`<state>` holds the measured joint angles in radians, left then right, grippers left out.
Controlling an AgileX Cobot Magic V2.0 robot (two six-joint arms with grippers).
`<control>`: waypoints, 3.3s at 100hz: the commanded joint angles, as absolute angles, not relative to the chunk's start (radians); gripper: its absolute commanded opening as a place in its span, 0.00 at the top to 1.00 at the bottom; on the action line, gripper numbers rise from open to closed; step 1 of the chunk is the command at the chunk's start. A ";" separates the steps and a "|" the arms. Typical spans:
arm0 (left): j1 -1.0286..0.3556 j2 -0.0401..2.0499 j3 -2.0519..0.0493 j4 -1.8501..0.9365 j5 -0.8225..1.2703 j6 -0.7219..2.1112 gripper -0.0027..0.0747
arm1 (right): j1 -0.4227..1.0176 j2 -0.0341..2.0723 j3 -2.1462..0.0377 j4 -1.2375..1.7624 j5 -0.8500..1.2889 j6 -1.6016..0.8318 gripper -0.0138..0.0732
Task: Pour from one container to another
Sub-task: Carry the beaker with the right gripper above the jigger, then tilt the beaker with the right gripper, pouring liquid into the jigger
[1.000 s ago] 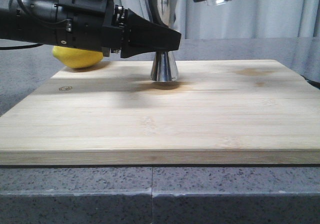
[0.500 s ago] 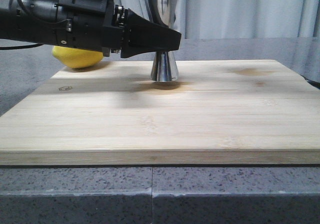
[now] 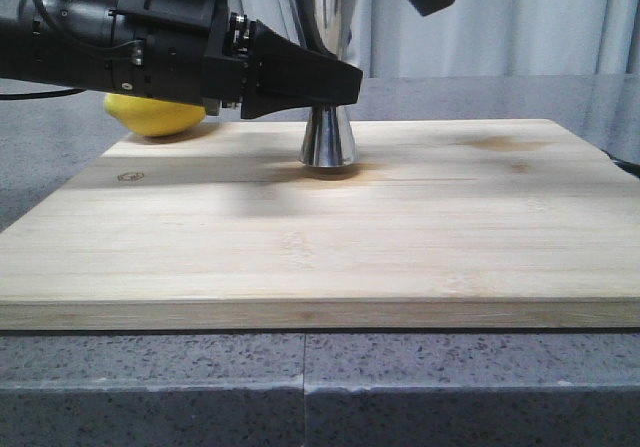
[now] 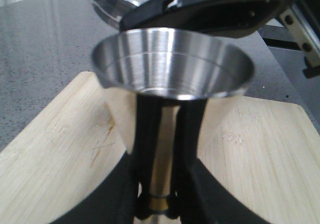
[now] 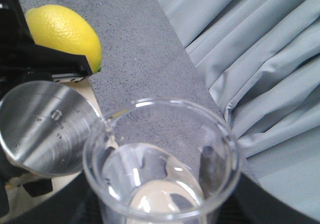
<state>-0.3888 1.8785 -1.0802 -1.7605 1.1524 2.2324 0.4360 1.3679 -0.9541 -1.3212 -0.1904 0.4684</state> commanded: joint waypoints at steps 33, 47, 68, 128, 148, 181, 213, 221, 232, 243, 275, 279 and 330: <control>-0.398 1.831 -1.107 -1.851 1.257 2.226 0.84 | 0.435 1.350 -1.029 -1.363 -0.201 0.421 0.53; -0.398 1.831 -1.107 -1.851 1.257 2.226 0.84 | 0.435 1.363 -1.043 -1.425 -0.215 0.419 0.53; -0.398 1.831 -1.107 -1.851 1.257 2.226 0.84 | 0.435 1.365 -1.043 -1.494 -0.209 0.419 0.53; -0.398 1.831 -1.107 -1.851 1.257 2.226 0.84 | 0.435 1.365 -1.059 -1.617 -0.187 0.419 0.53; -0.398 1.831 -1.107 -1.851 1.257 2.226 0.84 | 0.435 1.365 -1.059 -1.642 -0.187 0.419 0.53; -0.398 1.831 -1.107 -1.851 1.257 2.226 0.84 | 0.435 1.365 -1.059 -1.690 -0.186 0.419 0.53; -0.398 1.831 -1.107 -1.851 1.257 2.226 0.84 | 0.435 1.365 -1.060 -1.716 -0.171 0.419 0.53; -0.398 1.831 -1.107 -1.851 1.257 2.226 0.84 | 0.435 1.365 -1.060 -1.721 -0.167 0.419 0.53; -0.398 1.831 -1.107 -1.851 1.257 2.226 0.84 | 0.435 1.365 -1.060 -1.727 -0.167 0.417 0.53; -0.398 1.831 -1.107 -1.851 1.257 2.226 0.84 | 0.435 1.365 -1.060 -1.727 -0.167 0.410 0.53; -0.398 1.831 -1.107 -1.851 1.257 2.226 0.84 | 0.435 1.365 -1.062 -1.729 -0.159 0.397 0.53; -0.398 1.831 -1.107 -1.851 1.257 2.226 0.84 | 0.435 1.365 -1.062 -1.729 -0.156 0.392 0.53; -0.398 1.831 -1.107 -1.851 1.257 2.226 0.84 | 0.435 1.391 -1.091 -1.780 -0.159 0.375 0.53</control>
<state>-0.3888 1.8785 -1.0802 -1.7638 1.1524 2.2324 0.4360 1.4165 -1.0524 -1.7707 -0.1748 0.3846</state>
